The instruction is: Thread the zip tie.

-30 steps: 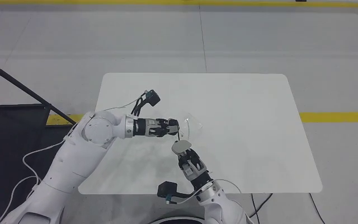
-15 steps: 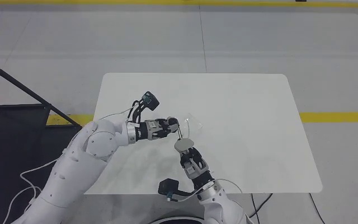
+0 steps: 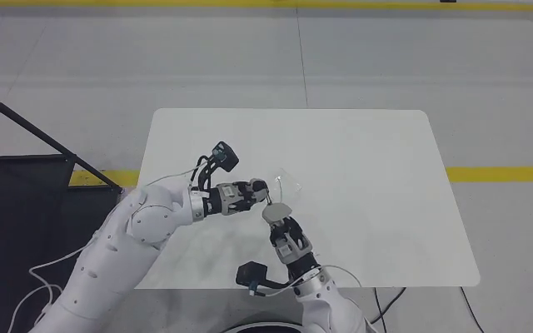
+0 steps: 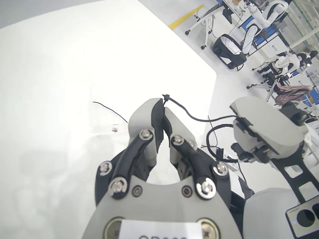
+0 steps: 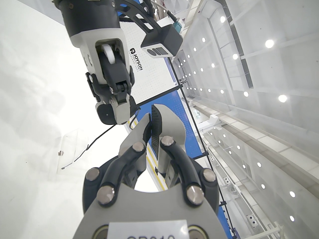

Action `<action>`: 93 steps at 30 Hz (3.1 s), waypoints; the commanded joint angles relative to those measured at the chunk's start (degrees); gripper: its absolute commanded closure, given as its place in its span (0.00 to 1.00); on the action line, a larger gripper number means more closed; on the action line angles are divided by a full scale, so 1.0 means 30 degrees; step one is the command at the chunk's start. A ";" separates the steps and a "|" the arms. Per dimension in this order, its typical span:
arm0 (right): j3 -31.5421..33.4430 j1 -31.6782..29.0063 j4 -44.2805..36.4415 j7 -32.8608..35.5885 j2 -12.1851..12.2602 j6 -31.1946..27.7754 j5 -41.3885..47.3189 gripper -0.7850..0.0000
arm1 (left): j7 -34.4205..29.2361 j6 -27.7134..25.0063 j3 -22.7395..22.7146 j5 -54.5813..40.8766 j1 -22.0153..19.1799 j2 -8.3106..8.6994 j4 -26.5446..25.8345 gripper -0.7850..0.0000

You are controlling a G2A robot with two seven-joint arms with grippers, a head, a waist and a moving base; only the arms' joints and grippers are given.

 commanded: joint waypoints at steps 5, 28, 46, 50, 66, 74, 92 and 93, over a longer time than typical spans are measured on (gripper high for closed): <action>-0.0012 -0.0002 0.0020 0.0055 -0.0034 0.0893 0.0449 1.00 | 0.0014 0.0016 -0.0090 0.0188 0.0178 0.0010 -0.0247 1.00; -0.0161 0.0151 0.0432 0.0216 -0.0176 0.3338 0.1097 1.00 | -0.0231 0.0035 0.0008 0.0461 0.0329 -0.0050 -0.0715 1.00; -0.0506 0.0374 0.0850 0.0261 -0.0299 0.3349 0.0413 1.00 | 0.0044 -0.0119 -0.0225 0.0773 0.0849 -0.0035 -0.1255 1.00; -0.0568 0.0414 0.0931 0.0329 -0.0337 0.3550 0.0408 1.00 | -0.0015 -0.0148 -0.0231 0.0853 0.0917 -0.0033 -0.1351 1.00; -0.0816 0.0671 0.1348 0.2124 -0.0651 0.5137 -0.0172 1.00 | 0.0010 -0.0308 -0.0318 0.1000 0.1213 -0.0026 -0.1744 1.00; -0.0797 0.0612 0.1237 0.1420 -0.0657 0.4463 0.0261 0.79 | 0.0040 -0.0075 -0.0379 0.0728 0.1314 -0.0038 -0.1782 1.00; 0.1317 -0.2452 -0.1743 -0.2747 -0.0022 0.3588 0.6664 0.00 | 0.1422 0.0352 -0.1350 0.0573 0.1772 -0.0033 -0.2009 1.00; 0.1489 -0.2750 -0.1970 -0.3074 0.0021 0.3416 0.7710 0.00 | 0.1469 0.0321 -0.1373 0.0550 0.1807 -0.0035 -0.2008 1.00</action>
